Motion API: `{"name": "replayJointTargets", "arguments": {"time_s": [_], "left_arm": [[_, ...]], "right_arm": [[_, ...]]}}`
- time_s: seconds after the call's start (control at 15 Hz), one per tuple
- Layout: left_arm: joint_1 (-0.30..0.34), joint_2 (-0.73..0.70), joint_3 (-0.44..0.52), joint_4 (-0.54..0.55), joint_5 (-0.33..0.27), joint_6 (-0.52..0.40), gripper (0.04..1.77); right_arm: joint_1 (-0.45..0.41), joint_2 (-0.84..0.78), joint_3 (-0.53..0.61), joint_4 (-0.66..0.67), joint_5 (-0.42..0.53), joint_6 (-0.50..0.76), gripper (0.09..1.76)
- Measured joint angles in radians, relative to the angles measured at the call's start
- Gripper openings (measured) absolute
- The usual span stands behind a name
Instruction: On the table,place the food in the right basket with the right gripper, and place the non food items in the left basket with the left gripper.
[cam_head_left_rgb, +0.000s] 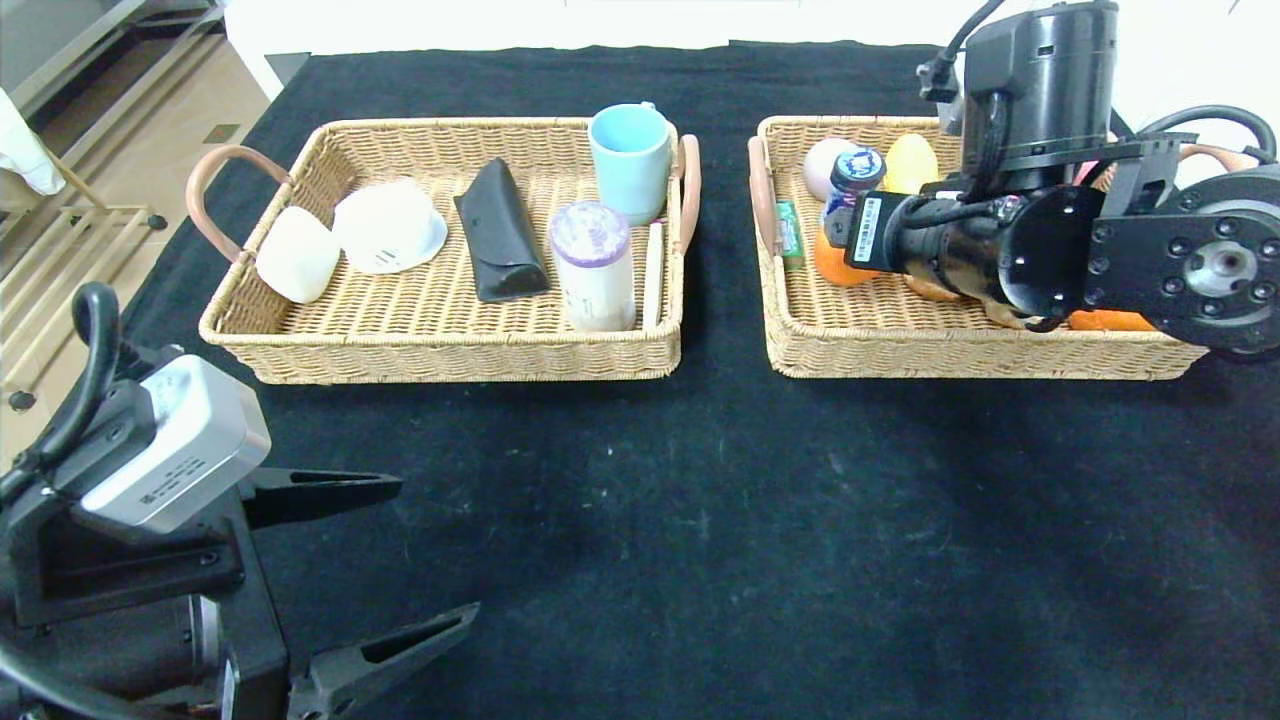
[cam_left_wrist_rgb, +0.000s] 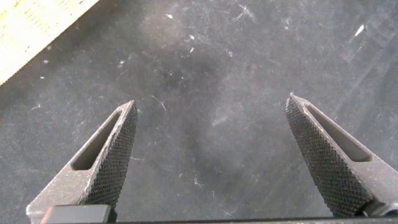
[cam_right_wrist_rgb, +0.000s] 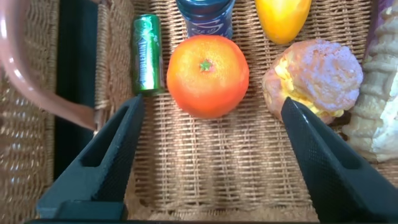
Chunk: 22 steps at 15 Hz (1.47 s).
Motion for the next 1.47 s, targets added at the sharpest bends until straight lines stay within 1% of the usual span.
{"name": "replayJointTargets", "arguments": {"time_s": [0.2, 0.33, 0.47, 0.6, 0.73, 0.87, 0.93, 1.07, 1.2, 1.27, 1.47], "left_arm": [[0.002, 0.002, -0.001, 0.000, 0.004, 0.000, 1.72], [0.018, 0.005, -0.006, -0.023, 0.006, -0.005, 1.72], [0.055, 0.010, -0.012, -0.083, 0.018, -0.013, 1.72], [0.087, 0.000, -0.021, -0.117, 0.083, -0.027, 1.72], [0.094, -0.030, -0.046, -0.109, 0.160, -0.046, 1.72], [0.100, -0.068, -0.046, -0.087, 0.239, -0.056, 1.72], [0.104, -0.092, -0.034, -0.082, 0.258, -0.076, 1.72], [0.113, -0.157, -0.003, -0.079, 0.276, -0.126, 1.72], [0.142, -0.238, 0.019, -0.042, 0.282, -0.153, 1.72], [0.163, -0.287, 0.026, 0.002, 0.283, -0.158, 1.72], [0.199, -0.441, 0.023, 0.165, 0.286, -0.165, 1.72]], "right_arm": [[0.013, -0.048, 0.051, 0.001, 0.016, -0.009, 1.64], [0.022, -0.089, 0.105, 0.001, 0.030, -0.018, 1.66], [0.035, -0.152, 0.184, 0.001, 0.098, -0.024, 1.67], [0.050, -0.245, 0.294, 0.001, 0.157, -0.067, 1.68], [0.064, -0.343, 0.408, 0.001, 0.198, -0.120, 1.68], [0.071, -0.438, 0.500, 0.005, 0.290, -0.147, 1.69], [0.070, -0.486, 0.549, 0.006, 0.336, -0.164, 1.69], [0.067, -0.590, 0.657, 0.009, 0.414, -0.211, 1.70], [0.066, -0.700, 0.752, 0.028, 0.448, -0.257, 1.70], [0.063, -0.754, 0.780, 0.068, 0.449, -0.274, 1.70], [0.042, -0.937, 0.803, 0.280, 0.436, -0.285, 1.70]]}}
